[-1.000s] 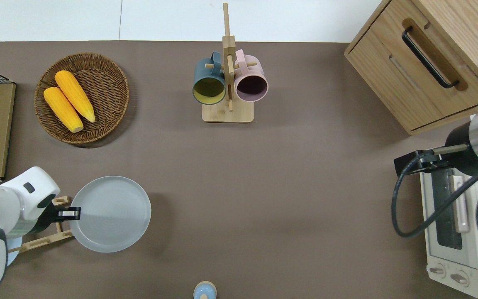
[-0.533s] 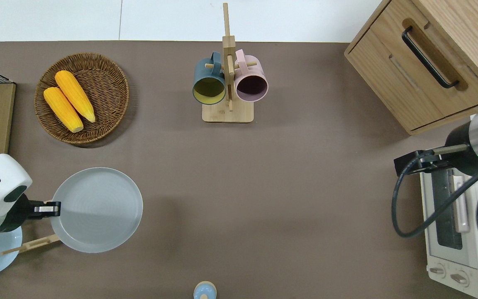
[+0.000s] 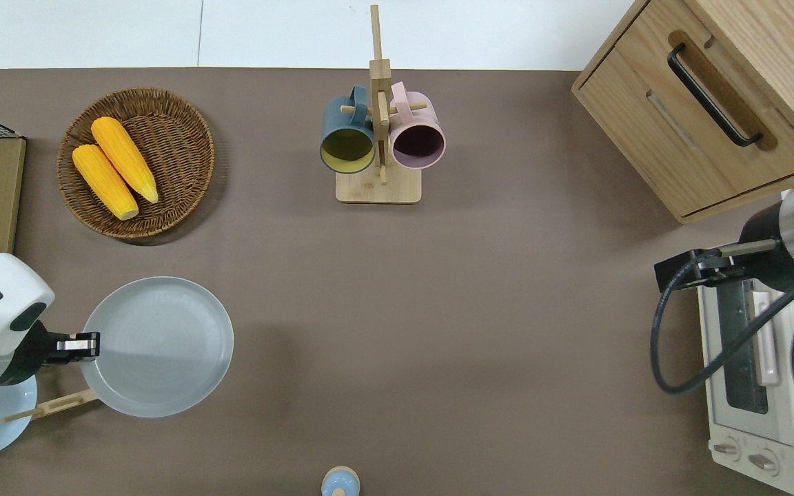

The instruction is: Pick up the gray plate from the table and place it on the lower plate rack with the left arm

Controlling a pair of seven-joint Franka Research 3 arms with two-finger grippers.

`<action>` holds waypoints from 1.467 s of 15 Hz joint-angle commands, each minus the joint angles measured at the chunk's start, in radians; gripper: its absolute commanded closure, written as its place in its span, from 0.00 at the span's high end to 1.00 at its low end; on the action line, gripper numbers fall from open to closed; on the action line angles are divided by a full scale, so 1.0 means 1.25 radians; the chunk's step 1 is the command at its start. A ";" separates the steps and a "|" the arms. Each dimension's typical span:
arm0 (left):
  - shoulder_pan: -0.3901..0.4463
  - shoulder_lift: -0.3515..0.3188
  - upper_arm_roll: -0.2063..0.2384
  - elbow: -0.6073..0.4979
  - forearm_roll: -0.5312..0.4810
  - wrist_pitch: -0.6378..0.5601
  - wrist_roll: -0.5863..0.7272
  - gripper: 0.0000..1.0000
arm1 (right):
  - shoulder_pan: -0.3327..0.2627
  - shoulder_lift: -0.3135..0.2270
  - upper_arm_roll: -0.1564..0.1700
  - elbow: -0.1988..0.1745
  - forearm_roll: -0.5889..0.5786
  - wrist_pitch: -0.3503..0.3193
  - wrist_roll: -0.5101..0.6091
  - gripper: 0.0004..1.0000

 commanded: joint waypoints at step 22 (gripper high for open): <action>-0.008 0.075 -0.131 0.021 0.606 -0.243 -0.237 0.00 | -0.019 -0.003 0.017 0.006 -0.005 -0.009 0.009 0.98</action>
